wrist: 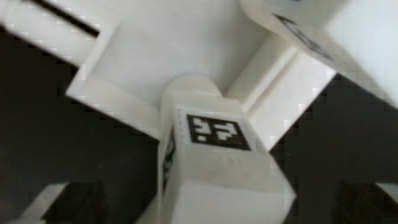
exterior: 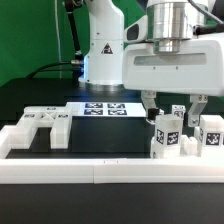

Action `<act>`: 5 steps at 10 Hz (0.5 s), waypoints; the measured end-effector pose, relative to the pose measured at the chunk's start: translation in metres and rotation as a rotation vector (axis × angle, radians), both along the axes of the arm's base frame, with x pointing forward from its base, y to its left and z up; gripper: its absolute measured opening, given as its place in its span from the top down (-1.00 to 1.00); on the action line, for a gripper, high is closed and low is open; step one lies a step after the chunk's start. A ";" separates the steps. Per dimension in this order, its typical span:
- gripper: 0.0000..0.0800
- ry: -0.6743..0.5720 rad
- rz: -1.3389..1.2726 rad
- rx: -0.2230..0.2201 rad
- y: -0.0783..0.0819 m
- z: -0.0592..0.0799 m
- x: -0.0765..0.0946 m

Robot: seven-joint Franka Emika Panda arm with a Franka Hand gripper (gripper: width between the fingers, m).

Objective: Assemble chair

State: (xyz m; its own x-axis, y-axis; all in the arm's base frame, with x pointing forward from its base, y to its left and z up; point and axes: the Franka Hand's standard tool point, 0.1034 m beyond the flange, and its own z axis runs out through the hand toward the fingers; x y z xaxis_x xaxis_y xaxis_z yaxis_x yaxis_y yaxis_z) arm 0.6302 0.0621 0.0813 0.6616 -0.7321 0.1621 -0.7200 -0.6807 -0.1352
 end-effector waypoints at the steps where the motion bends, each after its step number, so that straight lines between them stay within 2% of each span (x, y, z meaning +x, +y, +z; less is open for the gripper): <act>1: -0.62 0.003 0.107 -0.023 0.001 0.000 0.000; 5: -0.62 0.010 0.438 -0.096 -0.003 0.000 0.001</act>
Offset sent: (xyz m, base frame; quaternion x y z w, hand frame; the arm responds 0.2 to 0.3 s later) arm 0.0009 0.0038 0.0009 0.0232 -0.0121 -0.2403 0.9703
